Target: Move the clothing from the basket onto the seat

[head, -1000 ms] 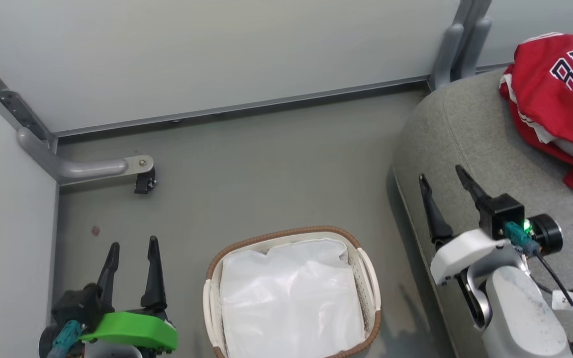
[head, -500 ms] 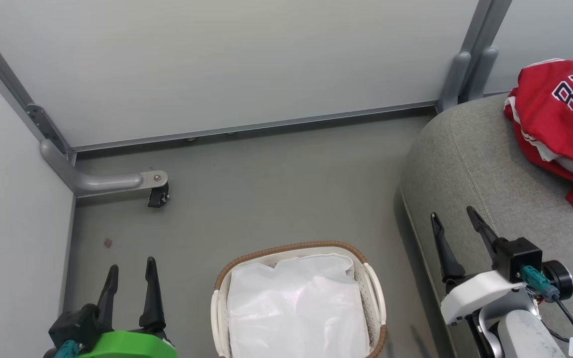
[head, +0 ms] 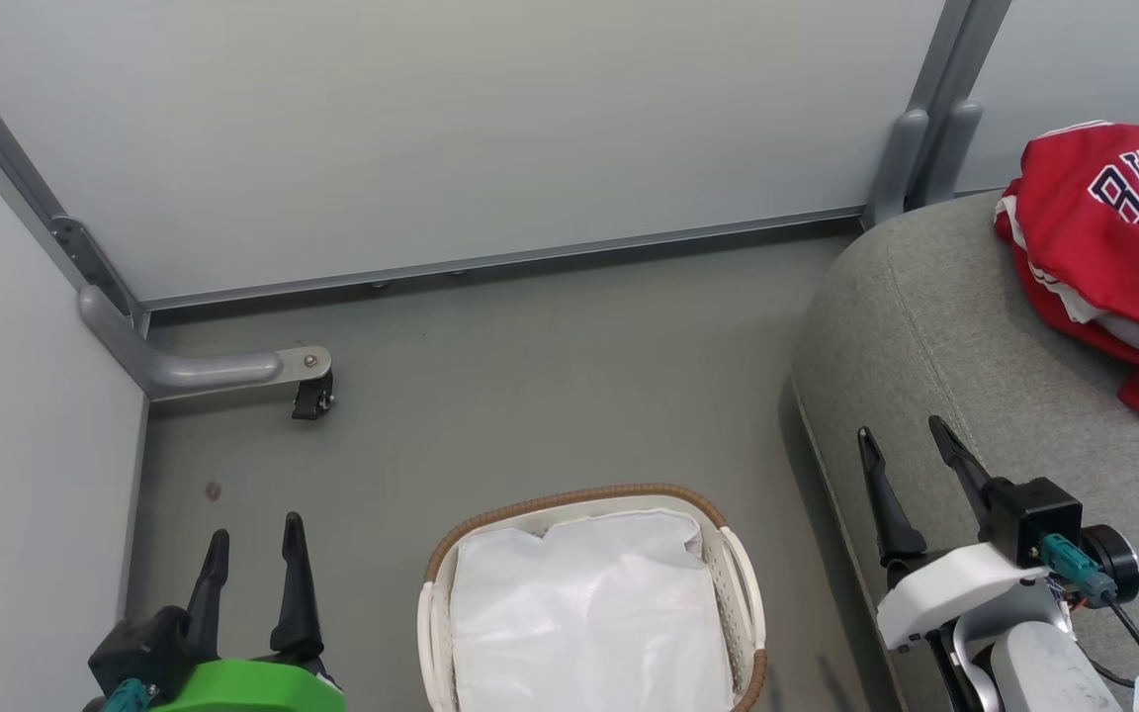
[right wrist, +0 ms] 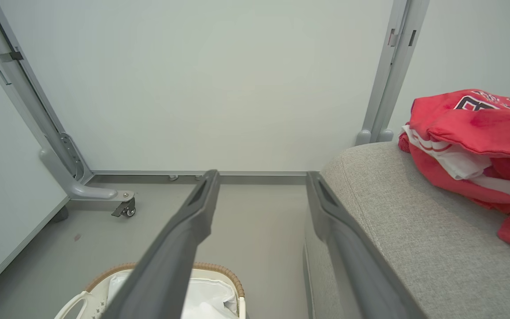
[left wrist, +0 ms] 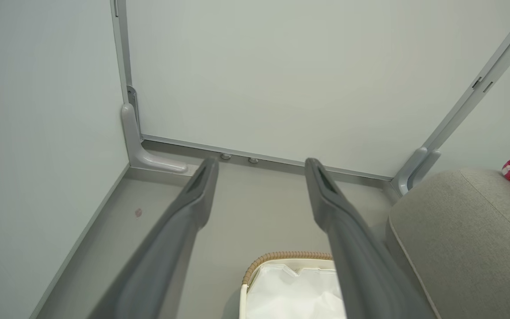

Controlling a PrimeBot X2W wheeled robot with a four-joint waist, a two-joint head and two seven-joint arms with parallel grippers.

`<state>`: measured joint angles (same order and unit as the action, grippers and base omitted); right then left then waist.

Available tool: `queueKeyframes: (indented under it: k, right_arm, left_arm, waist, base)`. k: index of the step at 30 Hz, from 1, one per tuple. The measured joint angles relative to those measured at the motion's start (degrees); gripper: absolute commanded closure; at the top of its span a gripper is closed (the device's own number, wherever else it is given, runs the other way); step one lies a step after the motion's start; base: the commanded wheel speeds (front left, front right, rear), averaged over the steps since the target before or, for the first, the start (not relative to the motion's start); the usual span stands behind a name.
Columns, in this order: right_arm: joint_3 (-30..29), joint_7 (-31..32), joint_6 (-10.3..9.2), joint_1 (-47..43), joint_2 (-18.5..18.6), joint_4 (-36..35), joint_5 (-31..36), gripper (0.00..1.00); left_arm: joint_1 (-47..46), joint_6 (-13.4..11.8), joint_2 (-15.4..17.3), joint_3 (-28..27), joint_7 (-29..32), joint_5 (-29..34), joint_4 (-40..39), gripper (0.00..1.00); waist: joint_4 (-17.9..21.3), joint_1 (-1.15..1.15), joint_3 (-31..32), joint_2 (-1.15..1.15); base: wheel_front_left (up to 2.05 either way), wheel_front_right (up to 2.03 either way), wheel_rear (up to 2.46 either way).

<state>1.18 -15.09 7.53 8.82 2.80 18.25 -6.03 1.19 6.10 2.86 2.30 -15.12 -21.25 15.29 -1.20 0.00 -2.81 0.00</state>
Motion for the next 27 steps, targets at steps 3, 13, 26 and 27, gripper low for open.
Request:
queueKeyframes:
  k: [3, 13, 26, 27]
  right_arm:
    - [0.0, 0.0, 0.0, 0.0, 0.0, 0.0, -0.2, 0.0]
    - [0.1, 0.1, 0.0, -1.2, -0.5, 2.3, -1.1, 1.0]
    - [-1.2, 3.8, 0.0, -1.6, -0.5, 2.0, -14.6, 1.0]
    - [-1.2, 4.1, 0.0, -1.6, -0.5, 1.9, -15.8, 1.0]
  left_arm:
    - [0.0, 0.0, 0.0, -0.3, 0.0, -0.1, -0.2, 0.0]
    - [0.1, 0.0, -0.3, -0.2, 0.0, -0.2, 2.2, 1.0]
    - [0.1, 0.0, -0.4, -1.4, 3.6, -11.5, 2.3, 1.0]
    - [0.0, 0.0, -0.4, -1.6, 4.0, -12.3, 2.2, 1.0]
  waist:
    - [0.0, 0.0, 0.1, 0.0]
    - [0.0, 0.0, 0.2, 0.0]
    - [0.2, 0.0, 0.4, 0.0]
    - [0.2, 0.0, 0.4, 0.0]
  base:
    - [0.0, 0.0, 0.0]
    - [0.0, 0.0, 0.0]
    - [0.0, 0.0, 0.0]
    - [0.0, 0.0, 0.0]
